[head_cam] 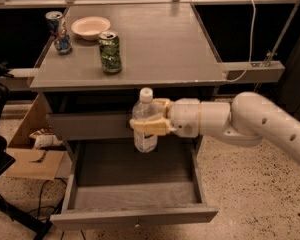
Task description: Pick blue plastic bottle from middle drawer and place on counter
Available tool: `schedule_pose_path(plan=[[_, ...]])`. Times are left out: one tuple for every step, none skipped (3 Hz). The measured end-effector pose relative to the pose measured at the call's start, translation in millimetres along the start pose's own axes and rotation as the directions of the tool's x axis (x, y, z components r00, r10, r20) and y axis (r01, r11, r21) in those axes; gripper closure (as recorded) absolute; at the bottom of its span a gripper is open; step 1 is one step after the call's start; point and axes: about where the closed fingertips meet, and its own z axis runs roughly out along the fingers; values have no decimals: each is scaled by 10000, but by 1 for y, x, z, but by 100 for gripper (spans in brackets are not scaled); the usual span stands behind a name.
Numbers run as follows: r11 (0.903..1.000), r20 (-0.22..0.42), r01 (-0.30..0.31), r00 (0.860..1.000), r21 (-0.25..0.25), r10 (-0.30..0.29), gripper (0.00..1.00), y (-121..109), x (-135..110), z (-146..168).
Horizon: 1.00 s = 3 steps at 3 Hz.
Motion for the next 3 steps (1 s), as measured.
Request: schedule_pose_path(plan=[[9884, 151, -421, 9991, 1457, 403, 100, -39, -57, -33], [9833, 183, -577, 9983, 1727, 553, 100, -46, -67, -37], [9836, 165, -568, 9984, 1713, 548, 100, -47, -68, -36]])
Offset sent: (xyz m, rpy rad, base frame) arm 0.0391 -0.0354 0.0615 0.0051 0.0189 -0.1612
